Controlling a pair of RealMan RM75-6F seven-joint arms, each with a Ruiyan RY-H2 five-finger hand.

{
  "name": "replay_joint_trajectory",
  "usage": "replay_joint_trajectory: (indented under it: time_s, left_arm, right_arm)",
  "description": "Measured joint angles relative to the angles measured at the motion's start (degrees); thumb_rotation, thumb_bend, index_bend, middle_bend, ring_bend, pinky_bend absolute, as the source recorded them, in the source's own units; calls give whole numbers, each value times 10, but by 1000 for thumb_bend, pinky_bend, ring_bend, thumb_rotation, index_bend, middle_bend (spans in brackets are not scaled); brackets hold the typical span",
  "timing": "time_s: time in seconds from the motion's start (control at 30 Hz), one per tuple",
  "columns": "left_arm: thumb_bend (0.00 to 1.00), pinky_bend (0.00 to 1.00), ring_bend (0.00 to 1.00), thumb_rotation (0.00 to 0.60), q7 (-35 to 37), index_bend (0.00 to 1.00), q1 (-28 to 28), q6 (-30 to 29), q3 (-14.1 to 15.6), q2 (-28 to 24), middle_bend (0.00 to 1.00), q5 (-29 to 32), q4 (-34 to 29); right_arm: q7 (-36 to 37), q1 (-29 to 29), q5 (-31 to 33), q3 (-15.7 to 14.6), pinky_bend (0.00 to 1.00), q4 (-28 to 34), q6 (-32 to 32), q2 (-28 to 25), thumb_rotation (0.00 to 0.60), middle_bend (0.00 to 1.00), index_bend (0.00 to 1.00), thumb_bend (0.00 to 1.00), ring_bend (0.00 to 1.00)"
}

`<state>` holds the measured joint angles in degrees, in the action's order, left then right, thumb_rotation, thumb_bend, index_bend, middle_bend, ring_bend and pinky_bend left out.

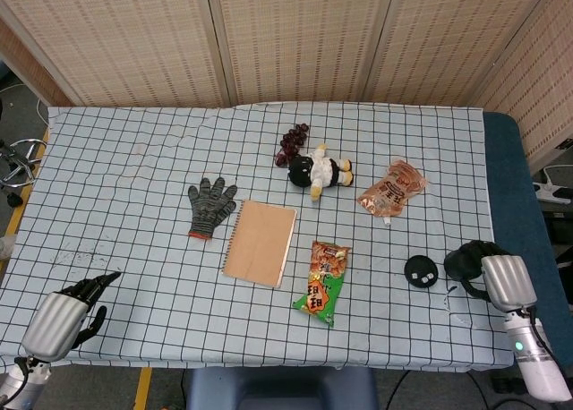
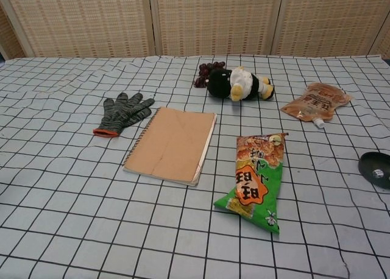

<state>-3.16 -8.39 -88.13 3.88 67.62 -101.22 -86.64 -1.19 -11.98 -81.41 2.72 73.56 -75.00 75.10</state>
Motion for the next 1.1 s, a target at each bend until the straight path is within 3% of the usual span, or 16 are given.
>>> replay_joint_trajectory:
  time_s: [0.5,0.73,1.1]
  left_arm:
    - [572,654,344,600,-3,160,-1,3,1,0,277,0,-1]
    - [573,653,344,600,1,160,0,2,0,0,278,3,1]
    - [574,653,344,600,23,161,2,2,-3,-4,278,18,9]
  right_arm:
    - [-28,-1,21,1,303,36,31,-23,600,212,229,197,64]
    - [-30,0,14,-6,199,58,37,-38,600,107,86,194,0]
    - [30,11,-77,-15,156,40,-52,-22,600,90,68,184,0]
